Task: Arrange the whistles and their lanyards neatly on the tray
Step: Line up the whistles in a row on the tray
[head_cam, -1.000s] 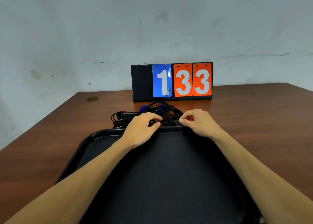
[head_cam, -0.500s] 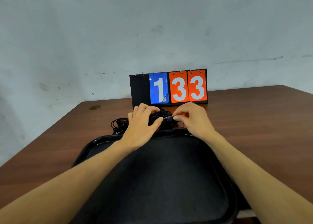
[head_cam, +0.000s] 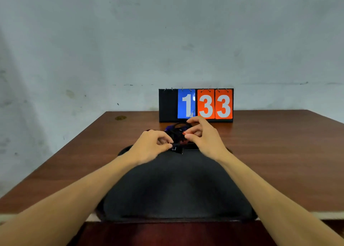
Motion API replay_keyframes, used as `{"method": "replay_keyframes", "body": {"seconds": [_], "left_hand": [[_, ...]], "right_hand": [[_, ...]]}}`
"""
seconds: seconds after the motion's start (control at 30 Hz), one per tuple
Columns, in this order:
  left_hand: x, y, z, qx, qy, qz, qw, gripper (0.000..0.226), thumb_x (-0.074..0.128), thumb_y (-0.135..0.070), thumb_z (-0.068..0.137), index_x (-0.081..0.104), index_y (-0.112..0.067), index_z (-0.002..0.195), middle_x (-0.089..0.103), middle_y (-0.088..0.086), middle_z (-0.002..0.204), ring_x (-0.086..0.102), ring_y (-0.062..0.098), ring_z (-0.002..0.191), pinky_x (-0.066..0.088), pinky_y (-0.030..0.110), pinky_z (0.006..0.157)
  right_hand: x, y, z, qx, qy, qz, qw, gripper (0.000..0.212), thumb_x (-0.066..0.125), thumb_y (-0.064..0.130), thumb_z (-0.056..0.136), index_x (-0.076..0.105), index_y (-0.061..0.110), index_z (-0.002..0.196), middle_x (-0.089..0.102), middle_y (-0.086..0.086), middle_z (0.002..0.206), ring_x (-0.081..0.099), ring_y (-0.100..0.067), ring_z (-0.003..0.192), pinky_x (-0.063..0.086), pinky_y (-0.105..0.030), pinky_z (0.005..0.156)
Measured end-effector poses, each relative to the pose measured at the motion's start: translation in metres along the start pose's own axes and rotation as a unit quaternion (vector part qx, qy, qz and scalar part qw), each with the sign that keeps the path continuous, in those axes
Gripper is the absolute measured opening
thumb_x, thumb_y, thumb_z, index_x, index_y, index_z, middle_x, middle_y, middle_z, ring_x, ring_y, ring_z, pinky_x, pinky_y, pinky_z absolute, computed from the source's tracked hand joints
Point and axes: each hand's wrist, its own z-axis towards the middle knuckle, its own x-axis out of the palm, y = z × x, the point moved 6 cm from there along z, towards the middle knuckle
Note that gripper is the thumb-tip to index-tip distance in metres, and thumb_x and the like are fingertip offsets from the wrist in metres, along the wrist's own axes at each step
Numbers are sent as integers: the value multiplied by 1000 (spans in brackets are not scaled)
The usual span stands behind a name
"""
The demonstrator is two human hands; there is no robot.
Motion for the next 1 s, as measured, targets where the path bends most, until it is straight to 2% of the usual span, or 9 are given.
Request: {"method": "replay_keyframes", "body": {"seconds": [0.1,0.2,0.33,0.47,0.6,0.73,0.83,0.9,1.0], "left_hand": [[-12,28,-19,-30,34,6,999,16,58,-21,93,66,-27,105,61,-9,96,55,-1,80,38,8,67],[-17,52,-35,-51,59,7,997,19,50,-17,96,68,-24,100,54,-12,88,49,0,73,35,9,62],[-18,77,-44,-67,71,-21,995,23,46,-16,98,66,-26,94,52,-6,95,50,7,83,37,14,71],[-15,93,-38,-76,63,-54,994,15,47,-22,98,59,-27,106,56,-8,92,52,7,80,40,18,74],[-12,104,-22,-67,43,-49,996,10,52,-28,96,56,-25,105,58,-14,93,54,6,84,40,33,89],[-17,110,-17,-22,-67,-56,996,10,62,-15,90,65,-24,91,56,-6,97,55,6,87,39,10,78],[-20,116,-22,-33,-125,-125,984,16,59,-8,90,70,-19,92,64,-7,97,59,1,90,40,6,78],[-19,116,-24,-43,-114,-148,982,19,56,-10,92,71,-22,94,66,-11,98,59,-3,93,41,10,81],[-14,115,-25,-36,-48,-157,986,13,61,-31,89,71,-32,97,64,-18,102,56,-4,101,40,19,92]], "right_hand": [[27,2,-2,10,55,-45,997,35,65,11,87,57,21,120,64,8,95,60,2,81,50,-14,79],[54,8,-5,1,103,-86,991,30,64,12,88,62,21,116,61,8,104,56,0,88,42,-8,77],[81,17,-4,-30,148,-127,980,25,66,13,86,66,20,110,58,7,106,54,-8,99,47,-25,93],[97,21,0,-73,176,-176,966,26,66,16,87,67,23,111,61,6,108,50,-7,100,42,-24,92],[107,17,3,-102,174,-205,958,25,64,17,89,69,24,112,65,8,109,46,-8,99,39,-24,91],[110,5,2,-122,166,-193,959,26,61,18,91,67,26,115,64,10,111,49,-6,102,36,-20,94],[110,0,4,-115,157,-185,963,27,58,29,92,64,32,118,55,11,115,46,-5,108,35,-17,93],[113,0,4,-116,158,-180,964,26,58,33,92,65,33,117,52,10,113,46,-5,107,34,-16,91],[116,5,3,-127,162,-173,963,29,58,33,92,63,32,120,53,10,112,46,-4,106,35,-16,91]]}}
